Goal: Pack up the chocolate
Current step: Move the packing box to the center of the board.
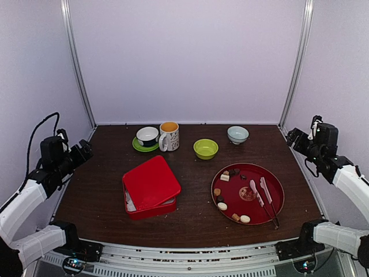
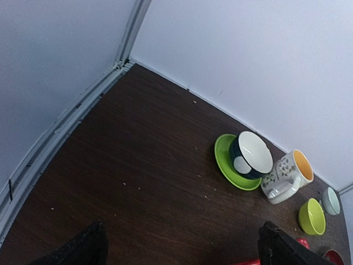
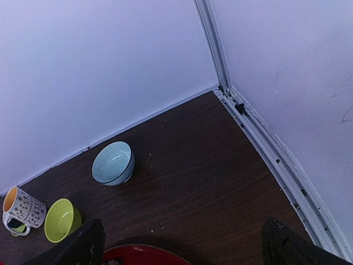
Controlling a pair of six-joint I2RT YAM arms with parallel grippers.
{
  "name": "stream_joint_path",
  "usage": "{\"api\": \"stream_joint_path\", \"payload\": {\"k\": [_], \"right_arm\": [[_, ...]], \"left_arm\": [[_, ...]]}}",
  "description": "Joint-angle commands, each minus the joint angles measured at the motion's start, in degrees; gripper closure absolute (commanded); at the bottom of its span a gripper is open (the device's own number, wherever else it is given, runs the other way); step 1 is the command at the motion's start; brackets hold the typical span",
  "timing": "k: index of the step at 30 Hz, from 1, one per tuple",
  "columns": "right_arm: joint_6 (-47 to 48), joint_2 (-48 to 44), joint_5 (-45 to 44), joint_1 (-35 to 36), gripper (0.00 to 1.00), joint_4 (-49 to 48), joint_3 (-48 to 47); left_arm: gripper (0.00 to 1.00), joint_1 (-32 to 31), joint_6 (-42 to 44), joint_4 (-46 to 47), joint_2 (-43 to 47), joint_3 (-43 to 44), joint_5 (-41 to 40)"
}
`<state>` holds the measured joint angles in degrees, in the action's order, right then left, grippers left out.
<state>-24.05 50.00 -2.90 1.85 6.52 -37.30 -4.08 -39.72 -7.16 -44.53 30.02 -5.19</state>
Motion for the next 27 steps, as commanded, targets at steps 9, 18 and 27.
{"api": "stream_joint_path", "payload": {"k": [9,18,27], "right_arm": [[-5.6,2.5,11.4,0.0,0.00,7.8,-0.7],[-7.3,2.7,24.7,3.7,0.00,6.3,2.4],[-11.2,7.5,25.3,21.4,0.01,0.1,2.0]], "left_arm": [[0.02,-0.3,-1.3,3.1,-2.2,-2.2,28.3],[0.06,-7.2,-0.4,-6.6,-10.9,1.2,29.2],[0.15,-15.0,1.8,-12.6,-15.4,0.4,27.5]]}}
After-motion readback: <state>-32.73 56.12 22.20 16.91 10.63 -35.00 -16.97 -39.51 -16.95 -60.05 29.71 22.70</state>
